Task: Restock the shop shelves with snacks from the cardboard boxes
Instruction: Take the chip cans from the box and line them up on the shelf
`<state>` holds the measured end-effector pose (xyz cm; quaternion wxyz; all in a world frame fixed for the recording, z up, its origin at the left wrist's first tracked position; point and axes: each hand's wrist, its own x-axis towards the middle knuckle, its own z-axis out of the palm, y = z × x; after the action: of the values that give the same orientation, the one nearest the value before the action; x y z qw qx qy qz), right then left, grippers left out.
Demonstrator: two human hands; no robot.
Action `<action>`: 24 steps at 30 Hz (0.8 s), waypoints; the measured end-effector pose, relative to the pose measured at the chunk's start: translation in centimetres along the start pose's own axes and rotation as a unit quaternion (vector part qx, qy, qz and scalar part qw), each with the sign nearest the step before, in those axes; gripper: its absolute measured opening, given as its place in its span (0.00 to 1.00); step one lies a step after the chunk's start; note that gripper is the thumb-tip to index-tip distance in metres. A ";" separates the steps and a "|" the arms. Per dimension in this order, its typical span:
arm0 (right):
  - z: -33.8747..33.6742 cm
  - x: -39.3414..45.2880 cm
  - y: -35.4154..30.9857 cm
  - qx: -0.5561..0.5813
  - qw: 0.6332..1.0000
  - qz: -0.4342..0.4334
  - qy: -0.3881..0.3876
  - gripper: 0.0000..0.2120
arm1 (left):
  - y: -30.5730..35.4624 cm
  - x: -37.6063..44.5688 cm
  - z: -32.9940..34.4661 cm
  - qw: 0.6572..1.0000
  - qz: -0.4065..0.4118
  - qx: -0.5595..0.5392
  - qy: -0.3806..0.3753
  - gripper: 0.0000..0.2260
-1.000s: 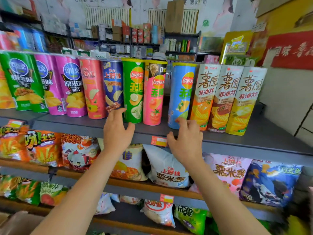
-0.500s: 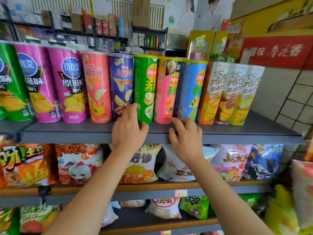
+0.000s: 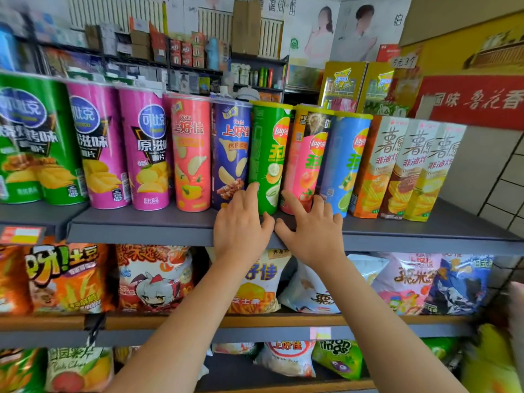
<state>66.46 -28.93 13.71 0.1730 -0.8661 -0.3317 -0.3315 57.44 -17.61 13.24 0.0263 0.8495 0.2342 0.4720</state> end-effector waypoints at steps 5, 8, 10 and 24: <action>0.3 -0.8 -0.4 0.022 0.999 0.021 0.033 0.30 | -0.1 0.0 0.0 1.000 0.001 -0.001 -0.003 0.28; 0.1 -1.1 -1.2 0.047 0.997 0.028 0.049 0.29 | -0.2 -0.1 -0.3 0.999 -0.001 -0.037 -0.018 0.28; 0.0 -1.4 -2.0 0.061 0.996 -0.009 0.069 0.26 | -0.4 -0.1 -0.8 0.994 -0.012 -0.110 -0.015 0.26; 1.9 -2.6 -4.7 0.010 0.994 -0.076 0.076 0.24 | -5.8 -0.1 -2.6 0.999 -0.029 -0.029 -0.004 0.24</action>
<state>62.64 -25.77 10.91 0.1801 -0.8091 -0.3858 -0.4050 53.11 -12.95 13.06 0.0658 0.8433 0.2443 0.4741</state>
